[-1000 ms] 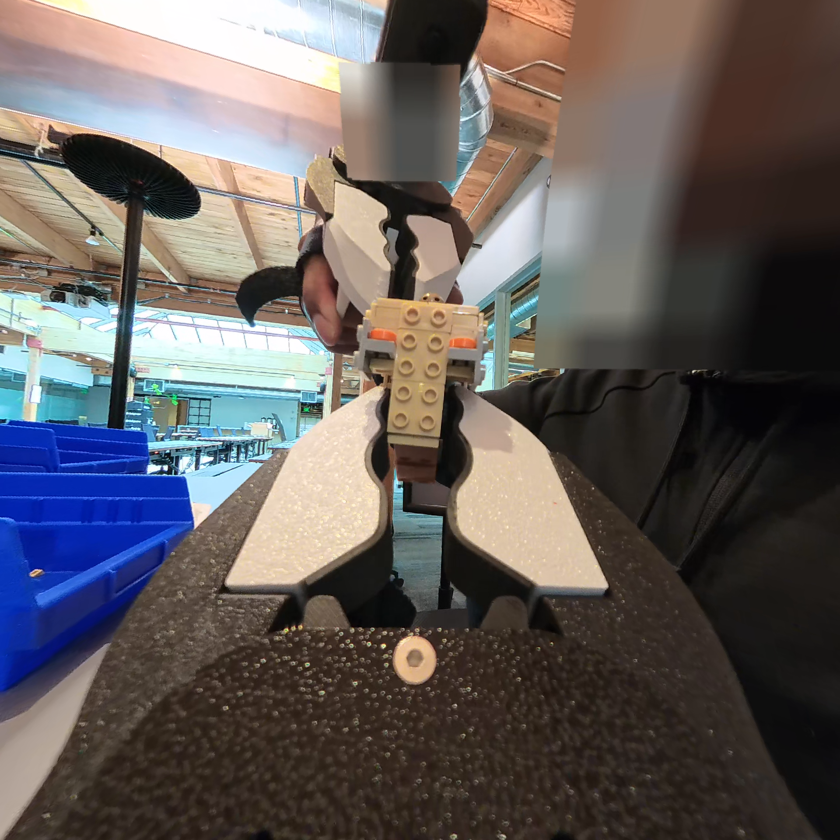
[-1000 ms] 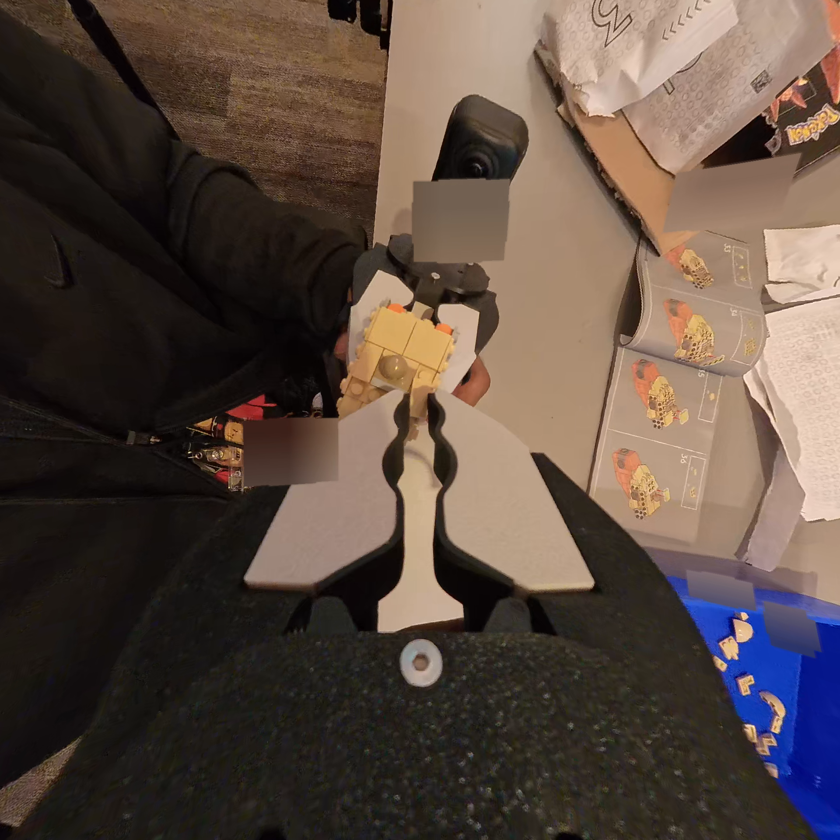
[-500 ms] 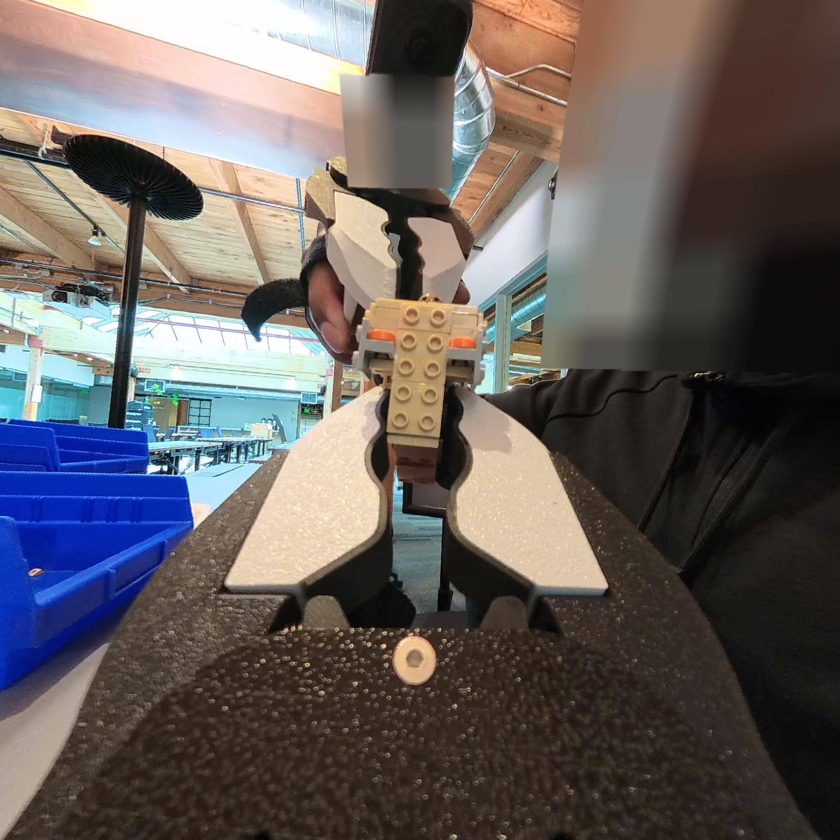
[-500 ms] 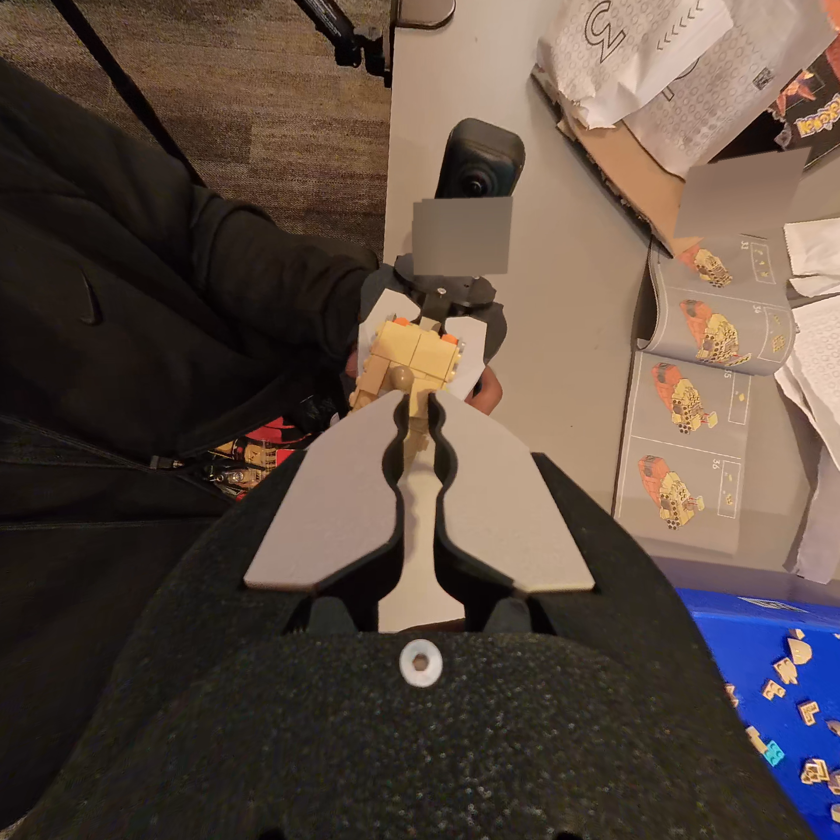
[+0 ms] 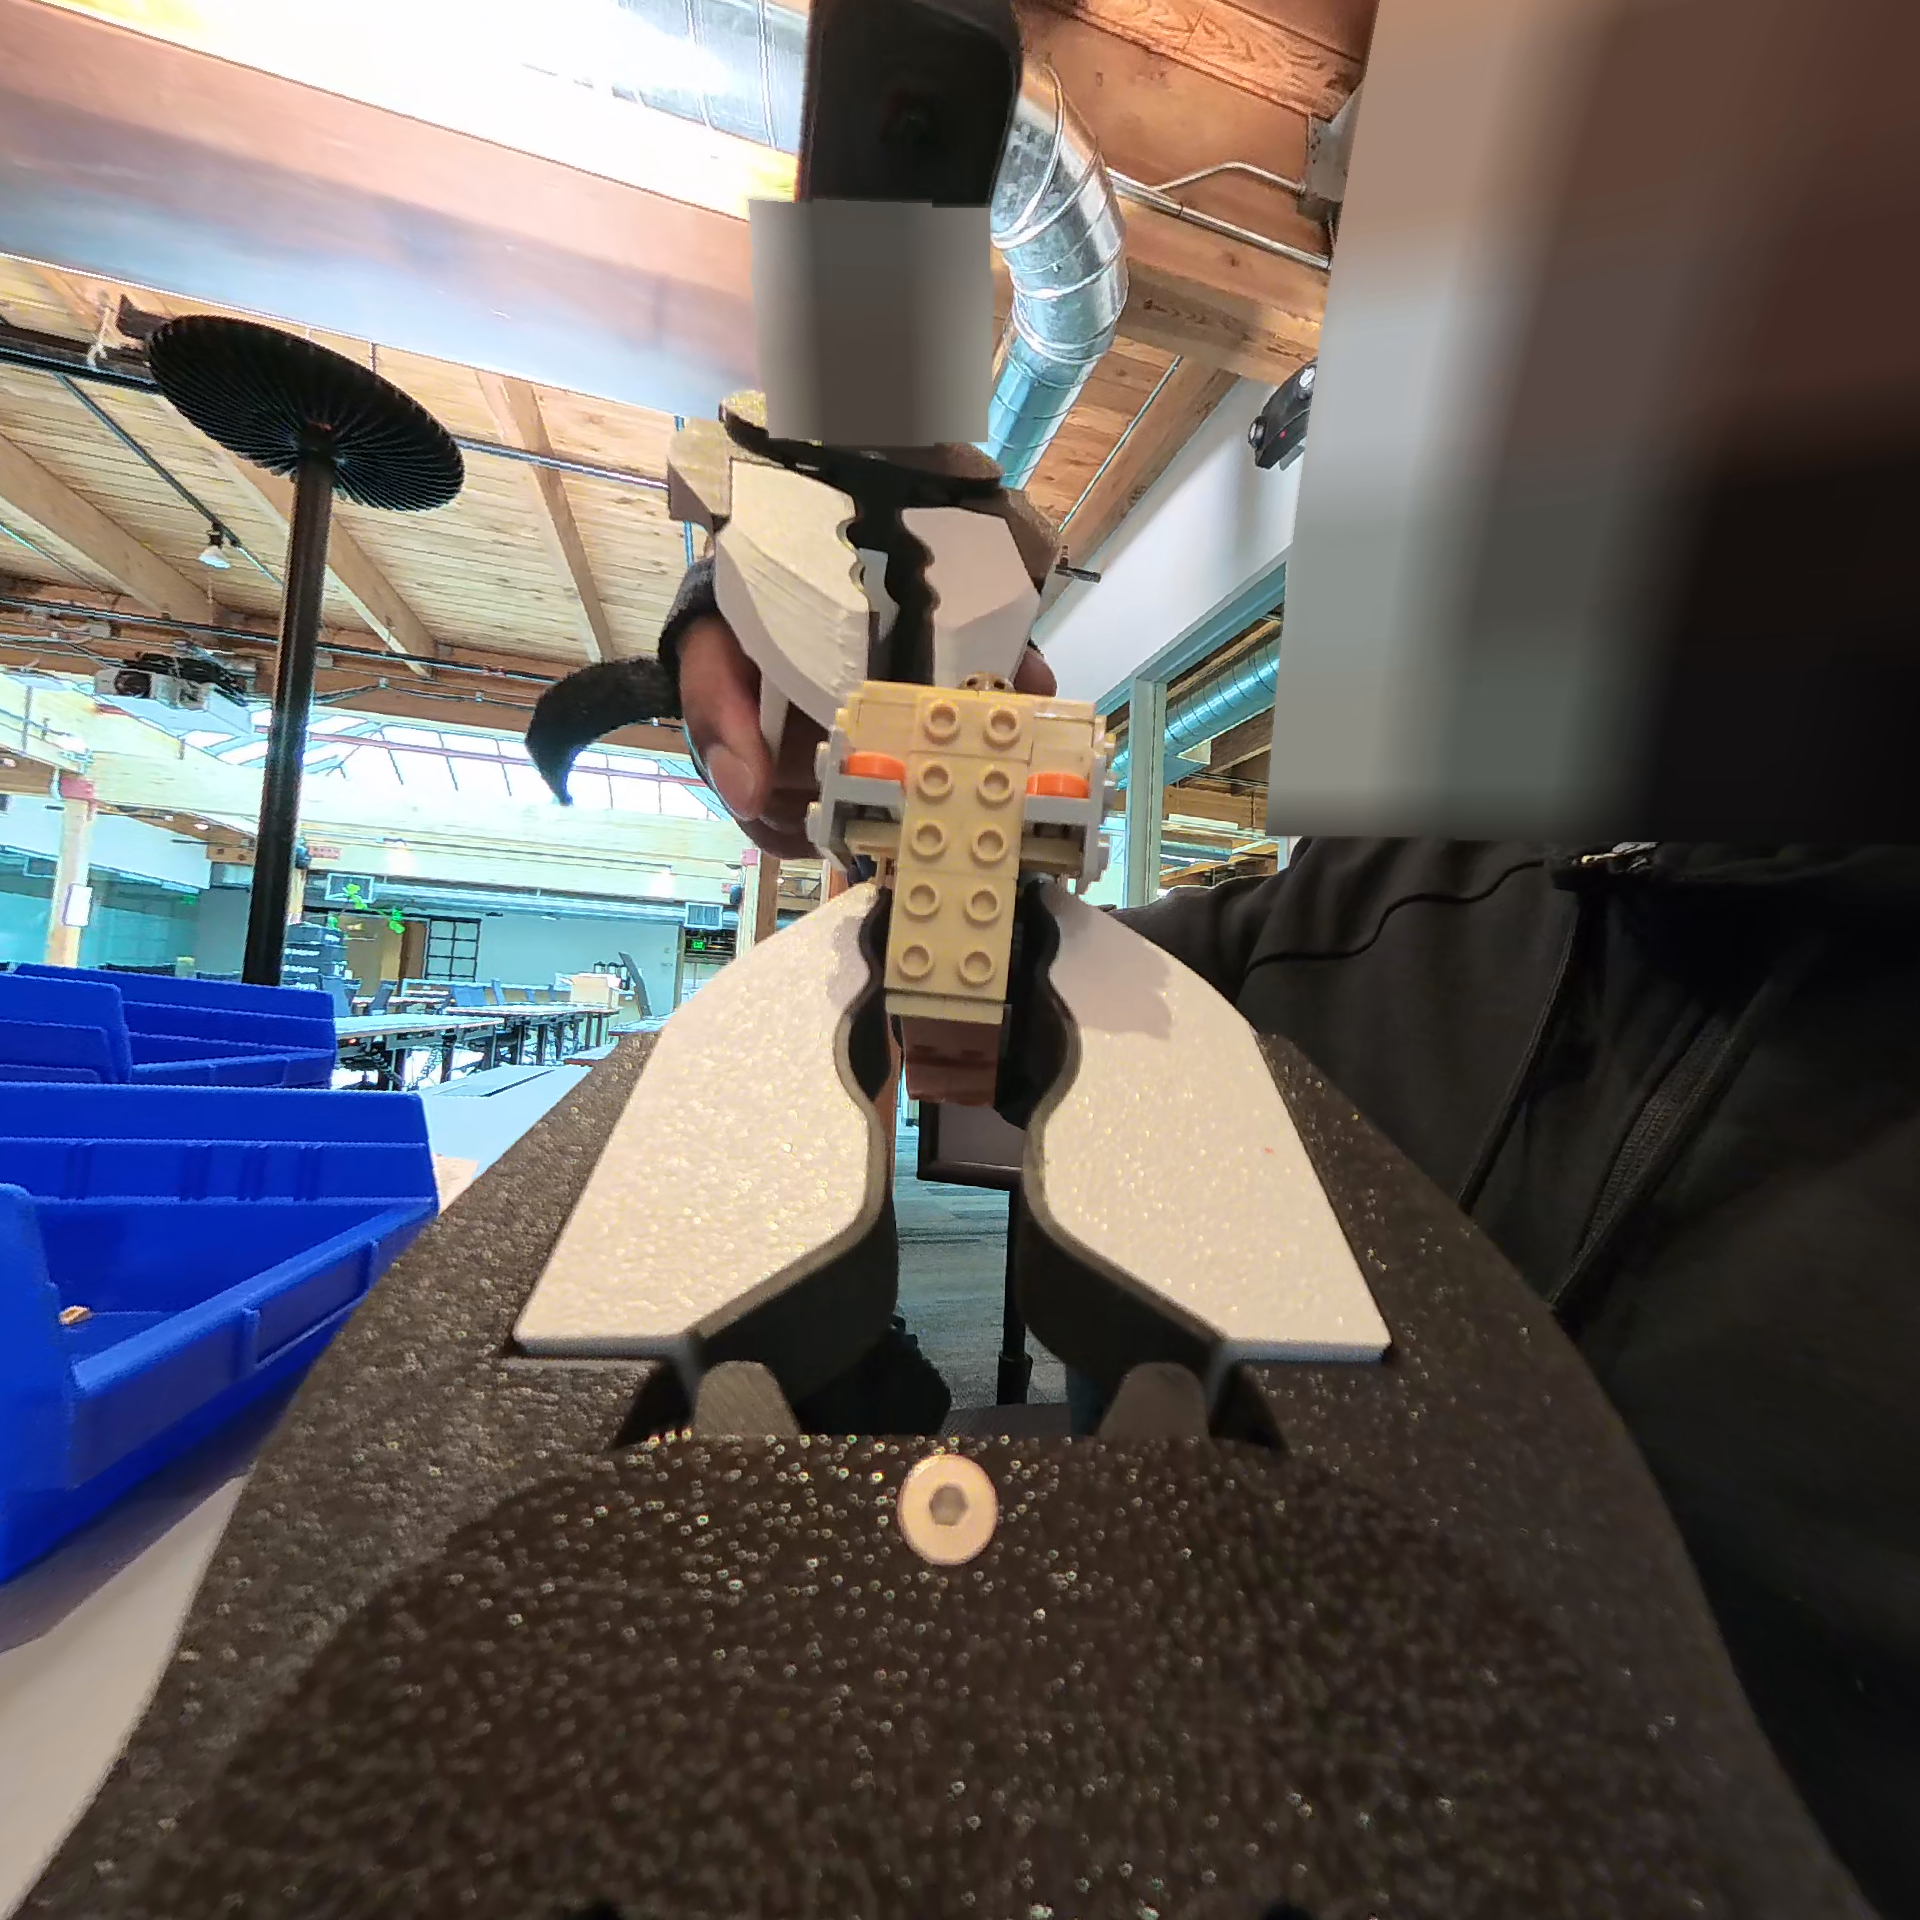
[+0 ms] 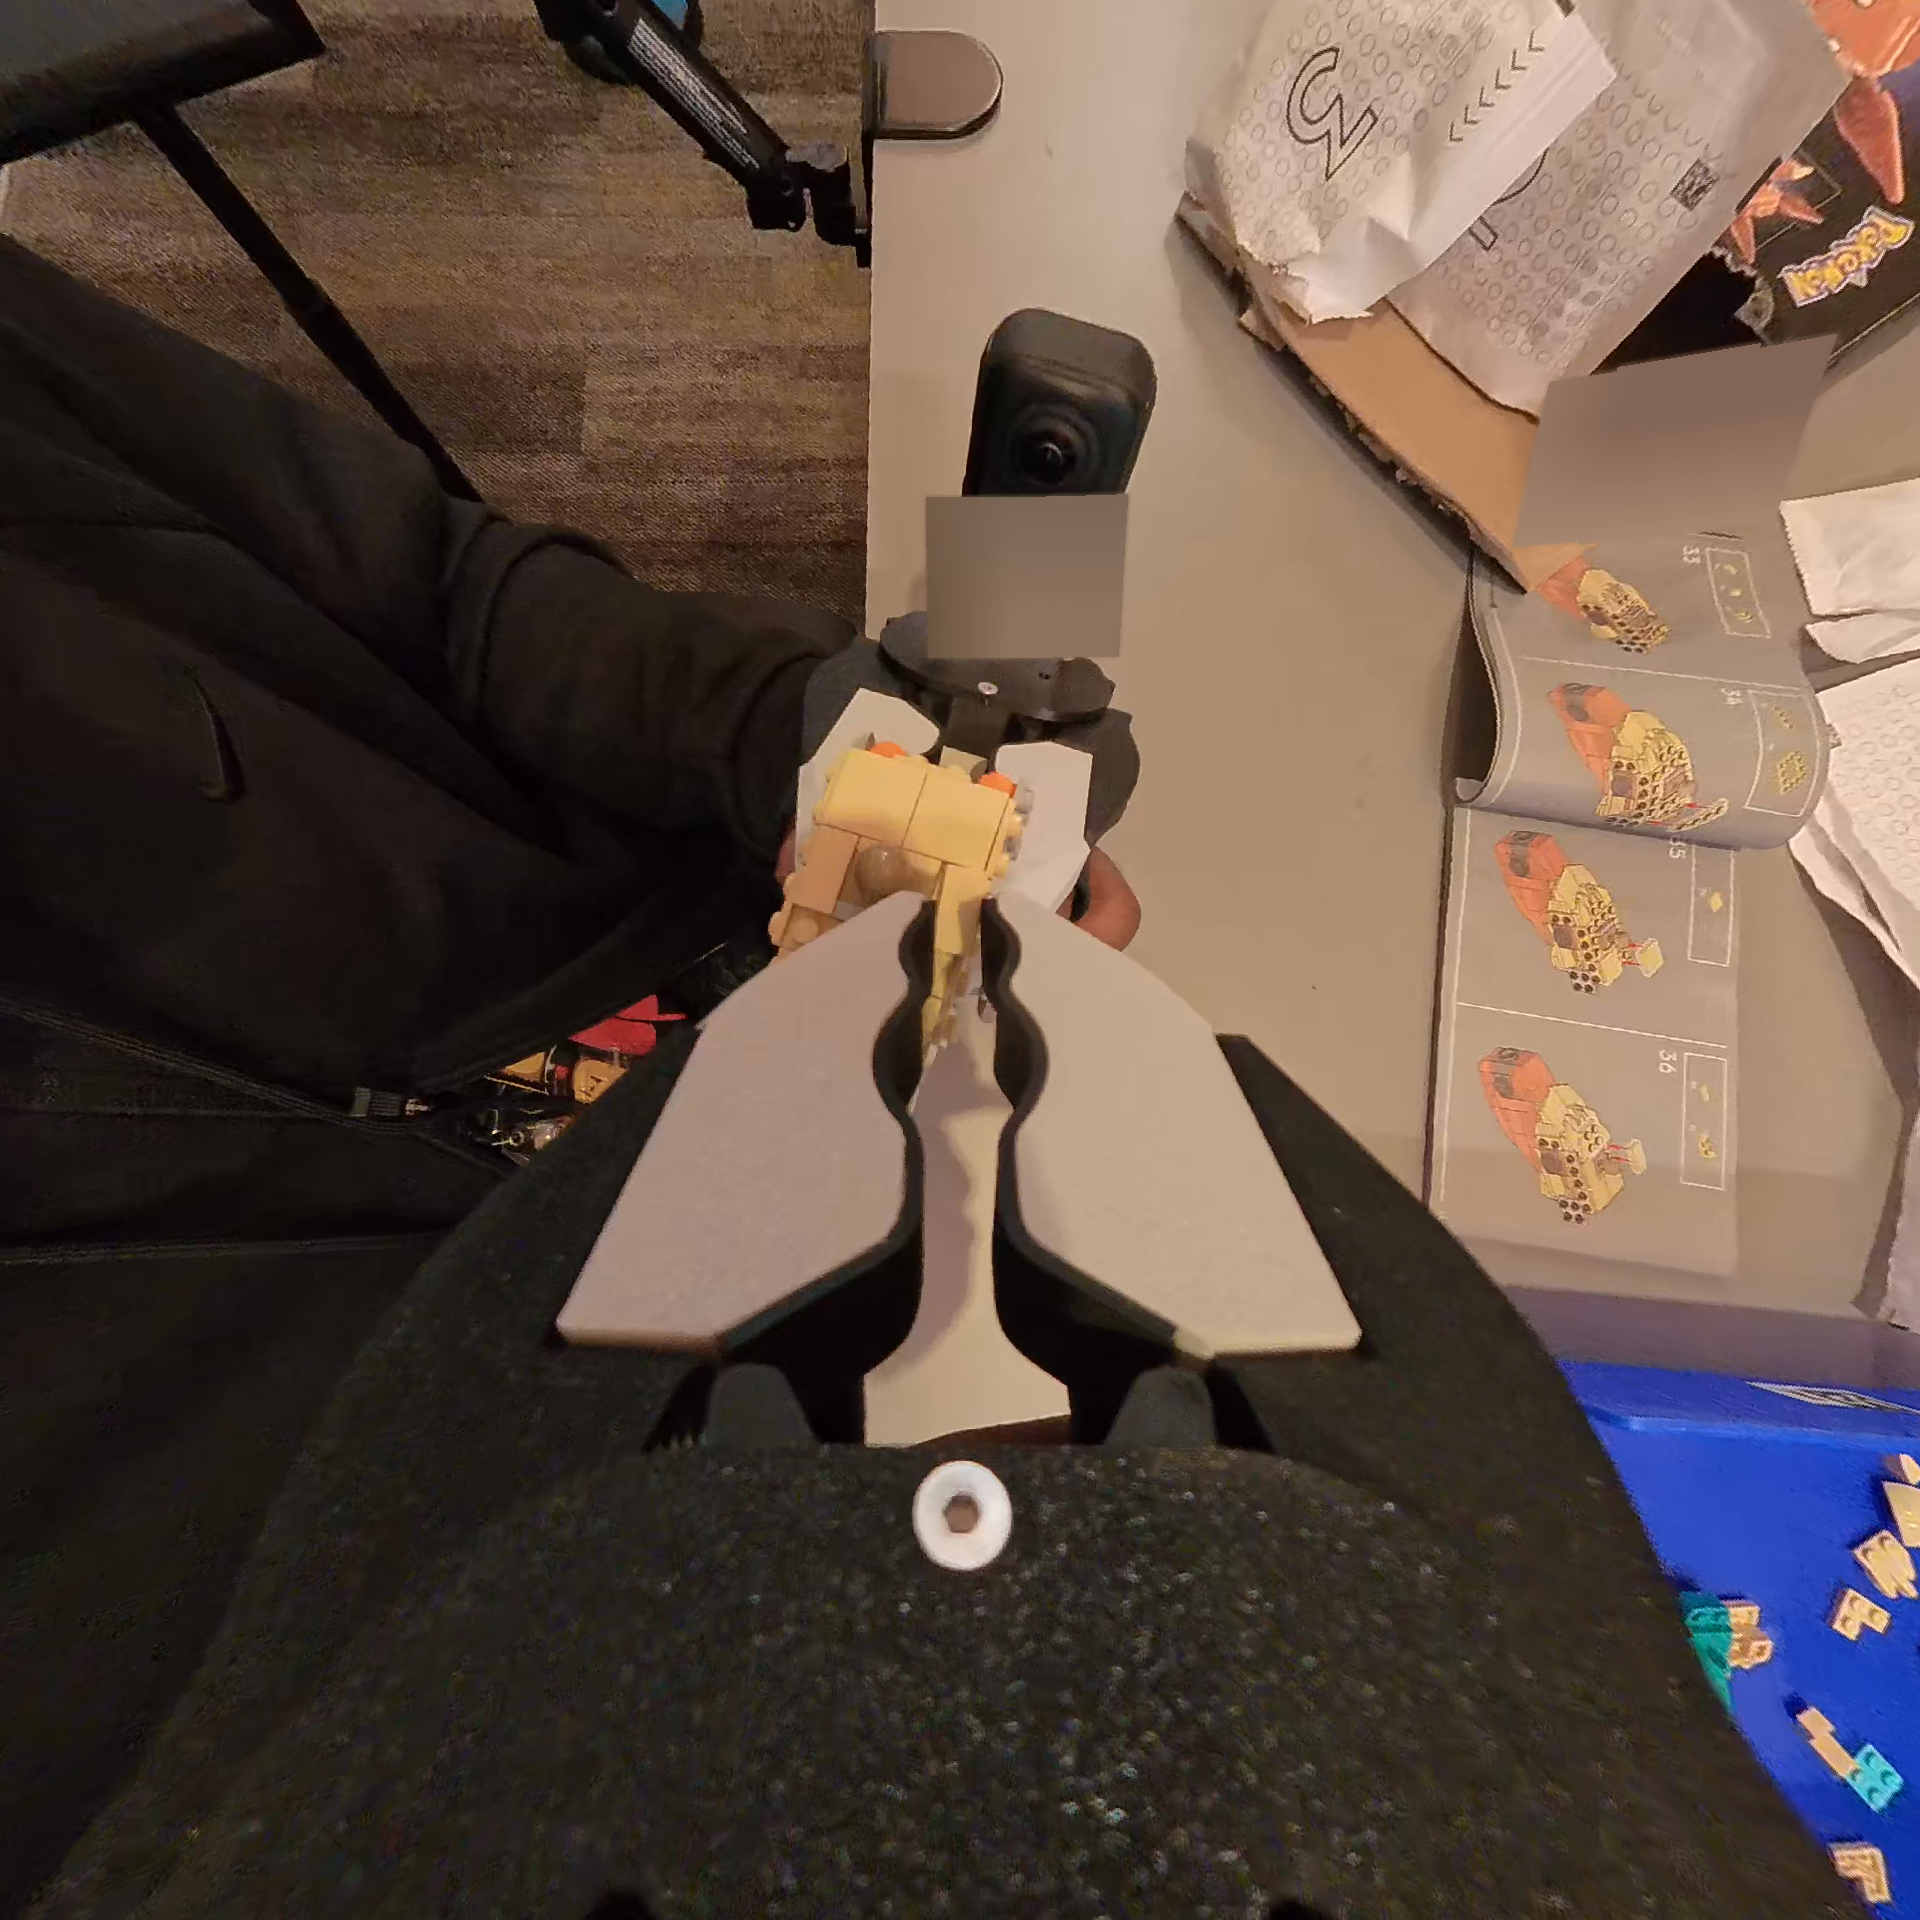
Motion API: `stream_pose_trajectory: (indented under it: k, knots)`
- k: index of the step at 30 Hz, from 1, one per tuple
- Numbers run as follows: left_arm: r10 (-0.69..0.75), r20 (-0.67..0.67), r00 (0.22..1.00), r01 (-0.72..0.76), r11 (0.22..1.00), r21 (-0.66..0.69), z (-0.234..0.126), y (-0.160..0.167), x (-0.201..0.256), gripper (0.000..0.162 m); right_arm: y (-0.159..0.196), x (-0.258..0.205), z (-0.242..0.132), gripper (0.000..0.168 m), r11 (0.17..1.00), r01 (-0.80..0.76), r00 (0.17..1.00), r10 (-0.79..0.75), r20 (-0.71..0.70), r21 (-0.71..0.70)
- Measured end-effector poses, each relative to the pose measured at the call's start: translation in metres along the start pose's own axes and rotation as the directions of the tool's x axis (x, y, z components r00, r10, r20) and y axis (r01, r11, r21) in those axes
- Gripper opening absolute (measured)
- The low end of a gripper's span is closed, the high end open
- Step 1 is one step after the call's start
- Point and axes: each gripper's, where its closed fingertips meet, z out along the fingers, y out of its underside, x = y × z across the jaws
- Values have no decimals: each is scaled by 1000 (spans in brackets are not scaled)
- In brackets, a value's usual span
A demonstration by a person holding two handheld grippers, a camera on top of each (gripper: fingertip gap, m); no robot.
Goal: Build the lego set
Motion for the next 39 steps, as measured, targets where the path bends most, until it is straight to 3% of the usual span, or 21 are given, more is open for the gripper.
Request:
stream_pose_trajectory:
  k: [26,39]
  knots:
    - [-40,-47,998,43,997,72,-2,-8,6,22,-8,-3,1,21,988,-79,993,66,97,133]
    - [-54,-84,995,61,994,91,-1,-10,11,22,-4,-20,-18,27,954,108,992,-124,39,278]
